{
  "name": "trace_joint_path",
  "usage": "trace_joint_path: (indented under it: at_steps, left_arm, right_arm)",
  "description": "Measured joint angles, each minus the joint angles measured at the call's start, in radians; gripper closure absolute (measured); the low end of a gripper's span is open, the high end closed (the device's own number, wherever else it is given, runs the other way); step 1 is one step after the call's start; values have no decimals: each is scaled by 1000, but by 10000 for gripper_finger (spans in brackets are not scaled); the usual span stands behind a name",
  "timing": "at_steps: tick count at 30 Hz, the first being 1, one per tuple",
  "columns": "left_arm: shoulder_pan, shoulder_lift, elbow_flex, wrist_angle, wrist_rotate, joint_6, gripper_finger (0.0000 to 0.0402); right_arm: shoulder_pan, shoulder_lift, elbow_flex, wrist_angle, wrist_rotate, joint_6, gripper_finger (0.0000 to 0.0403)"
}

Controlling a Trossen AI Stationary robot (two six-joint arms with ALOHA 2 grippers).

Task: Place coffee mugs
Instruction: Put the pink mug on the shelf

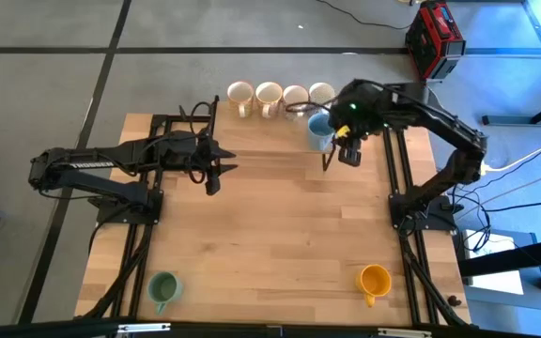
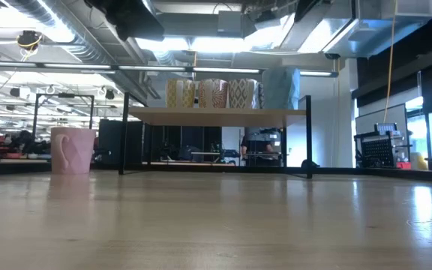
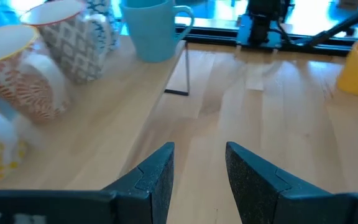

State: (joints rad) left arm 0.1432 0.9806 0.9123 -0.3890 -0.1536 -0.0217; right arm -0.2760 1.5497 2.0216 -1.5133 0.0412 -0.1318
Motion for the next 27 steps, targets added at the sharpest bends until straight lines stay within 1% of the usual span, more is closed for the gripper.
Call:
trace_joint_path:
  at_steps: [2, 4, 8, 10, 13, 17, 20, 23, 27]
  left_arm:
    - [1, 0, 0, 1, -15, -35, 261]
    - [7, -3, 0, -1, -6, -93, 255]
    - [29, -71, 2, -83, 24, -187, 234]
    - [37, -118, 1, -153, 43, -227, 227]
    - [40, -189, 19, -252, 45, -272, 226]
    - [41, -237, 41, -458, -10, -368, 228]
    - [57, -229, 41, -630, -31, -454, 228]
    - [92, -191, 41, -749, -56, -474, 229]
    - [158, -98, 40, -790, -68, -469, 229]
  right_arm:
    - [42, -15, 0, 1, 18, 28, 270]
    - [87, -24, 0, 1, 56, 56, 270]
    - [173, -26, 0, -5, 126, 106, 270]
    - [213, -30, -1, -6, 150, 127, 270]
    - [259, -30, -1, -4, 169, 148, 270]
    - [299, -30, -1, 3, 204, 170, 270]
    - [311, -30, -1, 16, 212, 182, 270]
    - [310, -30, -1, 28, 211, 187, 270]
    - [309, -30, -1, 28, 212, 188, 270]
